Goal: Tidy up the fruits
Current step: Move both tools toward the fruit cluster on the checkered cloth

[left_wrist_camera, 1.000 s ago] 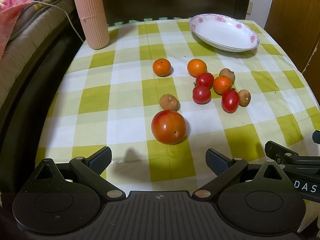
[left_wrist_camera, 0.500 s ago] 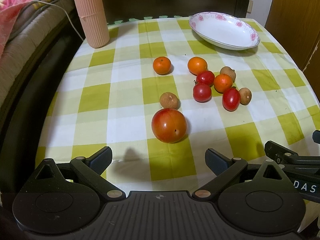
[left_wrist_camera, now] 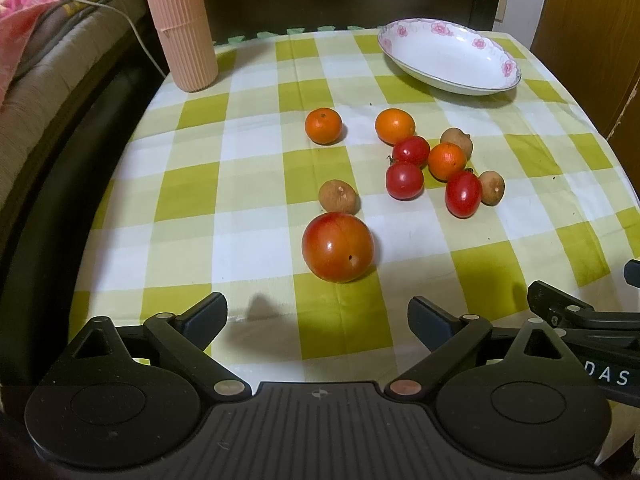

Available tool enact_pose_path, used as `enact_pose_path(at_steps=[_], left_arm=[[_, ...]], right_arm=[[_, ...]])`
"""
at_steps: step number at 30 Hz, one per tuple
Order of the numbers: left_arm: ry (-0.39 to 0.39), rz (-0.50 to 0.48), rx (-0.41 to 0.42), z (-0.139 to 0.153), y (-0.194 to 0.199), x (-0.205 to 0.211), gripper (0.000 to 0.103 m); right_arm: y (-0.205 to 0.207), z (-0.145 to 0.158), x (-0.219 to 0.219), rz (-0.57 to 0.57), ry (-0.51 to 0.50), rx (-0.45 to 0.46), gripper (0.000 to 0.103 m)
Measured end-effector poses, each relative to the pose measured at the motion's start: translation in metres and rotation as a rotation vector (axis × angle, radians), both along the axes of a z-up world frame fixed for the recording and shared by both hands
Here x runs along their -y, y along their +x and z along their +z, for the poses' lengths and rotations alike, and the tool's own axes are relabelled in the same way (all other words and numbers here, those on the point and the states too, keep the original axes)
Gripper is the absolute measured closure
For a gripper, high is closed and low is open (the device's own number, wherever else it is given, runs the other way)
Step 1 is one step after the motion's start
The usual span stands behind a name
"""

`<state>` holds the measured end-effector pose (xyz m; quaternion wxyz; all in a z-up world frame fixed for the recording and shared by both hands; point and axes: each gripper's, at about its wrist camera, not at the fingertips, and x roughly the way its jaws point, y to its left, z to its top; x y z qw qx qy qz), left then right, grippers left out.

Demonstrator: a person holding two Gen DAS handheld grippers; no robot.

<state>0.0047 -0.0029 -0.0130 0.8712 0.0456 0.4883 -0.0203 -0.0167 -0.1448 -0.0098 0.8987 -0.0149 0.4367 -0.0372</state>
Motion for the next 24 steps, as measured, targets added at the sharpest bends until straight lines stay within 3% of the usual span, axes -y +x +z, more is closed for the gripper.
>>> enact_pose_path(at_steps=[18, 24], left_arm=[[0.006, 0.024, -0.022, -0.003, 0.0, -0.006, 0.008], [0.009, 0.028, 0.005, 0.004, 0.001, -0.017, 0.008]], right_arm=[[0.006, -0.005, -0.01, 0.033, -0.007, -0.02, 0.001], [0.01, 0.001, -0.018, 0.082, 0.024, 0.006, 0.001]])
